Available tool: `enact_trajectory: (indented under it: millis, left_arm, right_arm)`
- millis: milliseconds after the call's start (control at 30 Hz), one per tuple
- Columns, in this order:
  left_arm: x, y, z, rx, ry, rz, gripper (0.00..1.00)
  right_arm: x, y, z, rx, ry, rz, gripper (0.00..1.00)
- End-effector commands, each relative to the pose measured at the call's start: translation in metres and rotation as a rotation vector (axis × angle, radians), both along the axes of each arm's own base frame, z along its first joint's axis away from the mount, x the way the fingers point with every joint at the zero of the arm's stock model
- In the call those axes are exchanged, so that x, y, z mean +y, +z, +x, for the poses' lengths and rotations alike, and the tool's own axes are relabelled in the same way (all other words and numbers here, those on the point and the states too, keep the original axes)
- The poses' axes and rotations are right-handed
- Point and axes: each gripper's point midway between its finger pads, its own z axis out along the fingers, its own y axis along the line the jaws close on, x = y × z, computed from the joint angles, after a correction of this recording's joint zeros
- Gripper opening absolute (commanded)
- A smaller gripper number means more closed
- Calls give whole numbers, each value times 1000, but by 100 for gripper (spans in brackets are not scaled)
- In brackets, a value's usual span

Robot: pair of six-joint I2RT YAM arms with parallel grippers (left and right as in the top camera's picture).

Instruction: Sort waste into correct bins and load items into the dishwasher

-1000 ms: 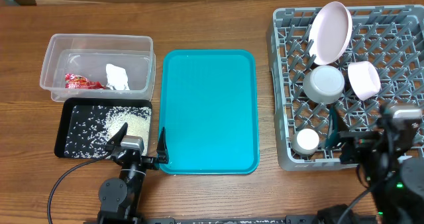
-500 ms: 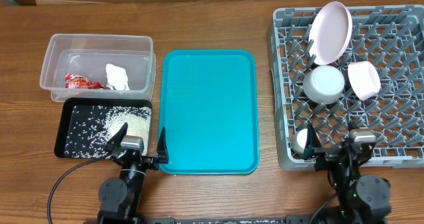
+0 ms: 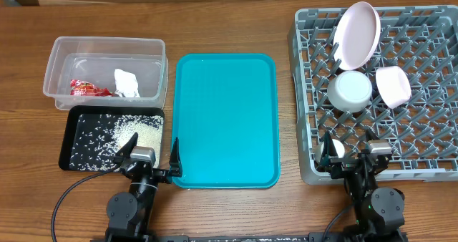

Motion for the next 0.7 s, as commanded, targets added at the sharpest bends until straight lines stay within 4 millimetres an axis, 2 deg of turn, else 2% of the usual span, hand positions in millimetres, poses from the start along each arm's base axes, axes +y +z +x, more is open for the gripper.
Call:
enact_trajectory:
  millis: [0,167,667]
  left_arm:
    - [2,0,0,-3,8,-8,100]
    - [2,0,0,-3,7,-7,100]
    - [2,0,0,-3,8,-8,100]
  right_arm:
    - [0,-4,3,-23,1,2,100]
    - [1,-2,8,-96,1,16,100]
    - [0,-3,8,-89,-6,14,100]
